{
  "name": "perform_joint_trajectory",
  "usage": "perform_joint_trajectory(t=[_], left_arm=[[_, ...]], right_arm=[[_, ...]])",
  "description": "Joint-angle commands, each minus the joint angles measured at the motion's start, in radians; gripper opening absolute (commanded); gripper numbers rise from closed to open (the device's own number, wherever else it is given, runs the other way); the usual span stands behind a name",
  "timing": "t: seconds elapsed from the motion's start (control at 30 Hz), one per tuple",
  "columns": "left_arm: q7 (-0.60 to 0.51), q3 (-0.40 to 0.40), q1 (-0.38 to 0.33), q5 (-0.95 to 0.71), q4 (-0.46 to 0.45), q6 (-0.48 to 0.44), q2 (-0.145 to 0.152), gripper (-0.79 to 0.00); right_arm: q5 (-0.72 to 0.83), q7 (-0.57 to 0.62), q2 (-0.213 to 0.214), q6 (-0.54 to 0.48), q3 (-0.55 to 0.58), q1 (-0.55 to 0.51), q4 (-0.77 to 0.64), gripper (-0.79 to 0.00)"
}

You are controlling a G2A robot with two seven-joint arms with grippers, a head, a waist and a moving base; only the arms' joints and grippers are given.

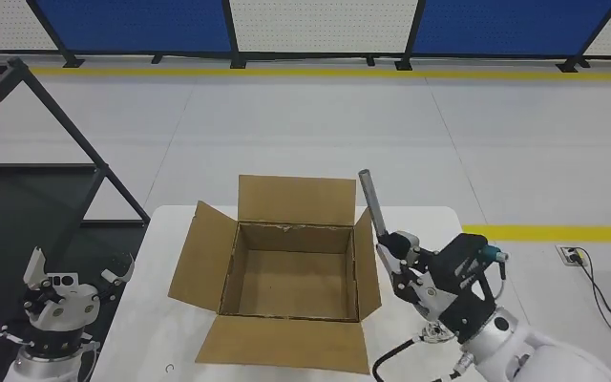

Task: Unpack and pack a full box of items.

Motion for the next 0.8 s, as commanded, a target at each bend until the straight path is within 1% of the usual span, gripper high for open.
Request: perform_joint_trajectory(t=[0.0, 0.13, 0.2, 0.3, 0.43, 0.5, 0.77], left_arm=[[0.0, 0.0, 0.0, 0.0, 0.0, 0.0, 0.0, 0.0], [0.0, 0.0, 0.0, 0.0, 0.0, 0.0, 0.0, 0.0], [0.0, 0.0, 0.0, 0.0, 0.0, 0.0, 0.0, 0.0], [0.0, 0.0, 0.0, 0.0, 0.0, 0.0, 0.0, 0.0], [0.0, 0.0, 0.0, 0.0, 0.0, 0.0, 0.0, 0.0], [0.0, 0.0, 0.0, 0.0, 0.0, 0.0, 0.0, 0.0], [0.0, 0.0, 0.0, 0.0, 0.0, 0.0, 0.0, 0.0]], right_arm=[[0.074, -0.034, 0.006, -0.028, 0.094, -0.093, 0.0, -0.785], [0.207, -0.079, 0.016, -0.1, 0.247, -0.259, 0.0, -0.785], [0.247, -0.091, 0.019, -0.117, 0.31, -0.329, 0.0, -0.785], [0.297, -0.092, 0.024, -0.137, 0.37, -0.421, 0.0, -0.785], [0.338, -0.06, 0.029, -0.132, 0.397, -0.51, 0.0, -0.785], [0.335, -0.031, 0.032, -0.108, 0.397, -0.525, 0.0, -0.785], [0.335, -0.031, 0.032, -0.108, 0.397, -0.525, 0.0, -0.785]])
